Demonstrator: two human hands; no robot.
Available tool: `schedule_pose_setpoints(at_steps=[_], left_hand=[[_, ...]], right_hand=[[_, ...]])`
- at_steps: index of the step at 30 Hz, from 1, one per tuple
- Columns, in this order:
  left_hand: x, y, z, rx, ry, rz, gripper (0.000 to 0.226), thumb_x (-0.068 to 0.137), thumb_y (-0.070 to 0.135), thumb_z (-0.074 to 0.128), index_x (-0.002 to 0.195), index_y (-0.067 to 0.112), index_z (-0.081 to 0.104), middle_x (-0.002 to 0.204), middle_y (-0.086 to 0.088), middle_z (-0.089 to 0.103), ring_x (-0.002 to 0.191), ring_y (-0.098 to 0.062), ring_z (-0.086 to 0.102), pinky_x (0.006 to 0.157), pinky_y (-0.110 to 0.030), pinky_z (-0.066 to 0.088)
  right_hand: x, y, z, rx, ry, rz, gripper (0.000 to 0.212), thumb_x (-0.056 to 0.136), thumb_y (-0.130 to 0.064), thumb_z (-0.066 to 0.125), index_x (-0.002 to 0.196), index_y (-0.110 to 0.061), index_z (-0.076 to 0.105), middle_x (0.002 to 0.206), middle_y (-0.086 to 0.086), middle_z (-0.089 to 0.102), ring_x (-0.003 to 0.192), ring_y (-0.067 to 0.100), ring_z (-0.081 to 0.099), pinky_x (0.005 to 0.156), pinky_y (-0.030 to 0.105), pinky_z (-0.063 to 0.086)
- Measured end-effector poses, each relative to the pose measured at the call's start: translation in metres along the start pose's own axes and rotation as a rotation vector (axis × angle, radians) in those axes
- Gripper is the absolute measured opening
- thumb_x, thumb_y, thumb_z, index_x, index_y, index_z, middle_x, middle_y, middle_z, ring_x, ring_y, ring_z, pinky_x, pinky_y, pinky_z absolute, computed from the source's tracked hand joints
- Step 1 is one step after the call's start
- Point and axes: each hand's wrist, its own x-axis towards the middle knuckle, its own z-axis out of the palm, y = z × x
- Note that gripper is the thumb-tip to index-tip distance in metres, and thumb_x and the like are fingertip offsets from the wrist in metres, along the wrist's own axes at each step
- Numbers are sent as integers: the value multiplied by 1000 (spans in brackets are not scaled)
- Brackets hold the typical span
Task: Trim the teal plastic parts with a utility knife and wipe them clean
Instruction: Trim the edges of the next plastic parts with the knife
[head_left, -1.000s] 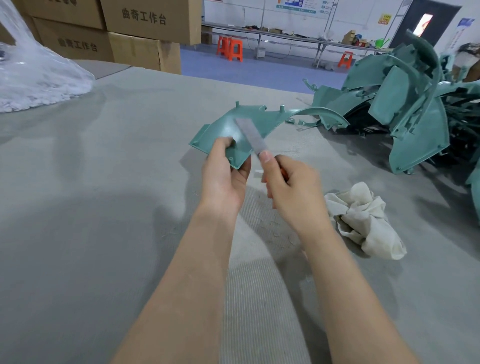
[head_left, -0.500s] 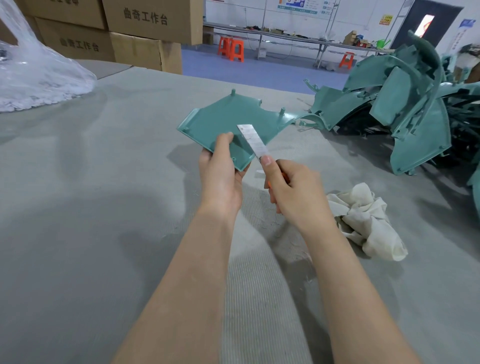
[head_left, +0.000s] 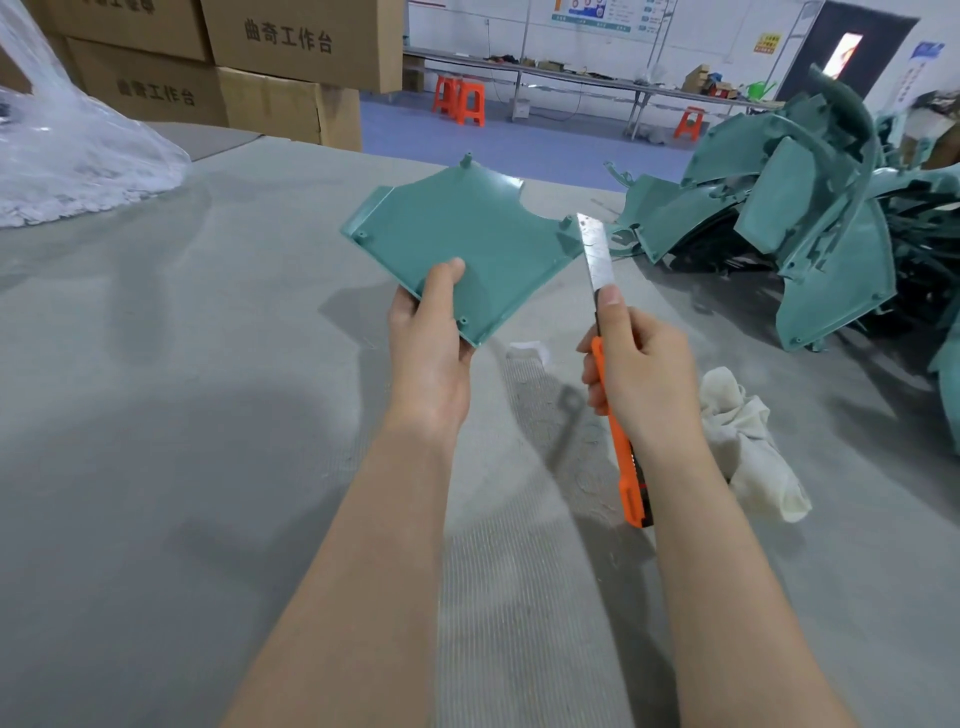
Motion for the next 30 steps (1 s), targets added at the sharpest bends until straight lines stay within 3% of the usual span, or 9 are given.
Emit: schedule_pose_setpoints(at_steps=[16, 30], left_hand=[[-3, 2, 3, -23, -8, 8, 12, 92, 12, 58, 89, 24, 59, 74, 14, 71, 69, -2, 68, 58, -18, 52], [-5, 4, 3, -32, 9, -1, 12, 92, 11, 57, 90, 23, 60, 73, 11, 71, 65, -2, 67, 55, -17, 51]], right_hand=[[-2, 0, 3, 9, -56, 32, 53, 99, -49, 45, 63, -11, 53, 51, 0, 51, 42, 11, 45, 40, 19, 38], [-4, -3, 0, 13, -114, 29, 54, 99, -49, 43, 66, -8, 55, 49, -1, 50, 40, 13, 45, 39, 19, 38]])
